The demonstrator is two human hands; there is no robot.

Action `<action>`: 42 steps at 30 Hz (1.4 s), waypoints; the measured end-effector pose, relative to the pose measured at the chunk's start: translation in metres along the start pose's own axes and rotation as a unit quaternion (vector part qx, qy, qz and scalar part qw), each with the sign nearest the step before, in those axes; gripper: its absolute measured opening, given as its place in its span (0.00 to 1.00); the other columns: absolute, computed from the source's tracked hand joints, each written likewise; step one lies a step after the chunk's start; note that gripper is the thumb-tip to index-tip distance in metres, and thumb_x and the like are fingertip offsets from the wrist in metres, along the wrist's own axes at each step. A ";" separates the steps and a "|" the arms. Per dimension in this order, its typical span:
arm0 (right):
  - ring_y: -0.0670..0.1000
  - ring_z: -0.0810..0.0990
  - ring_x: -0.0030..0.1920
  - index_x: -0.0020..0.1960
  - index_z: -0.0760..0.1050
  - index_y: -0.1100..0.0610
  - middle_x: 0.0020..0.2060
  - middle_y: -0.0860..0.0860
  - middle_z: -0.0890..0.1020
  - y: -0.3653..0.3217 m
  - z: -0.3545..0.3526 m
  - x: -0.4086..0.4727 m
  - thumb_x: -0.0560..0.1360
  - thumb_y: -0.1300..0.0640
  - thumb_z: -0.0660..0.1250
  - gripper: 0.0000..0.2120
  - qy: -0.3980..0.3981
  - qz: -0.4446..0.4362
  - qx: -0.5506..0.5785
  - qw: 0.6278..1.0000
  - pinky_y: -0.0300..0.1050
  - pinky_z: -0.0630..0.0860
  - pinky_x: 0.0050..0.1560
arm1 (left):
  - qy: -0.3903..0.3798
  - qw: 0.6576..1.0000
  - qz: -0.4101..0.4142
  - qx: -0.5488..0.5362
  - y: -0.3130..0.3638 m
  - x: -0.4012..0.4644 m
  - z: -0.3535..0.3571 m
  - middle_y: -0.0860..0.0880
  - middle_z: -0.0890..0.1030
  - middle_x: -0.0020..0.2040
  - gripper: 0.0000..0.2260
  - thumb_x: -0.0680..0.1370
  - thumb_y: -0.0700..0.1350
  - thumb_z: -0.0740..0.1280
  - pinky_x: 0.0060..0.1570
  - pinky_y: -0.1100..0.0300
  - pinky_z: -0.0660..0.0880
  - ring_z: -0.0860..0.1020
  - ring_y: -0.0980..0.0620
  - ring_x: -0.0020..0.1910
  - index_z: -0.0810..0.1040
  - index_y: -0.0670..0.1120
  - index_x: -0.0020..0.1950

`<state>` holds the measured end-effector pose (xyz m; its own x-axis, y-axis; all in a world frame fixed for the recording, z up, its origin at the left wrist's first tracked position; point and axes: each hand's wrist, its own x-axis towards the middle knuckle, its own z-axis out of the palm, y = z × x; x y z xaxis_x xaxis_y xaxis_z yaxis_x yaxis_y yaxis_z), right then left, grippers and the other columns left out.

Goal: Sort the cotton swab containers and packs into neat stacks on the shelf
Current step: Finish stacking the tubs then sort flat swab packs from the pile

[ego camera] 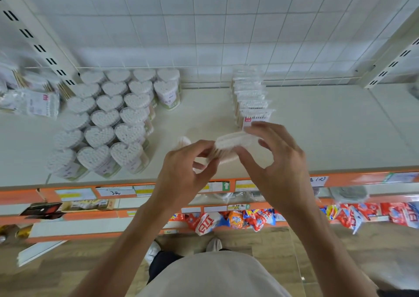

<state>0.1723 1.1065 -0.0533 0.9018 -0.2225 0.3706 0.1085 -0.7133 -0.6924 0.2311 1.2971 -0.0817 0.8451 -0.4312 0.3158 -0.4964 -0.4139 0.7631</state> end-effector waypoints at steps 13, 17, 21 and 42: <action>0.41 0.81 0.48 0.63 0.75 0.45 0.58 0.42 0.80 -0.011 -0.012 0.000 0.75 0.49 0.71 0.18 -0.065 0.148 0.075 0.984 0.27 0.75 0.39 | -0.015 0.997 0.078 0.010 0.011 -0.004 0.023 0.53 0.83 0.60 0.18 0.76 0.45 0.75 0.51 0.55 0.81 0.82 0.55 0.55 0.79 0.46 0.66; 0.38 0.79 0.42 0.64 0.75 0.44 0.54 0.39 0.80 -0.004 -0.023 -0.001 0.73 0.56 0.70 0.20 -0.097 0.112 0.067 0.987 0.27 0.72 0.41 | -0.042 0.999 0.020 0.012 0.006 0.001 0.017 0.53 0.79 0.65 0.29 0.74 0.48 0.77 0.56 0.59 0.79 0.79 0.56 0.60 0.73 0.48 0.73; 0.39 0.82 0.48 0.64 0.74 0.48 0.51 0.39 0.80 0.000 -0.028 0.003 0.74 0.57 0.72 0.20 -0.121 0.078 0.071 0.987 0.29 0.78 0.46 | -0.068 0.998 -0.014 -0.006 0.011 0.012 0.017 0.54 0.84 0.58 0.24 0.74 0.47 0.76 0.56 0.63 0.79 0.82 0.59 0.54 0.76 0.47 0.69; 0.53 0.81 0.46 0.57 0.83 0.56 0.55 0.51 0.81 0.100 -0.006 0.074 0.74 0.62 0.73 0.12 -0.076 -0.064 -0.139 0.985 0.49 0.79 0.48 | -0.142 0.973 0.011 0.181 0.010 0.058 0.036 0.50 0.79 0.65 0.26 0.76 0.47 0.72 0.61 0.48 0.75 0.78 0.46 0.61 0.71 0.51 0.74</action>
<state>0.2475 1.0150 -0.0916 0.9426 -0.0324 0.3325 0.1251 -0.8885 -0.4414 0.2681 1.2393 -0.0764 0.7702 -0.6258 0.1229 -0.5946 -0.6349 0.4933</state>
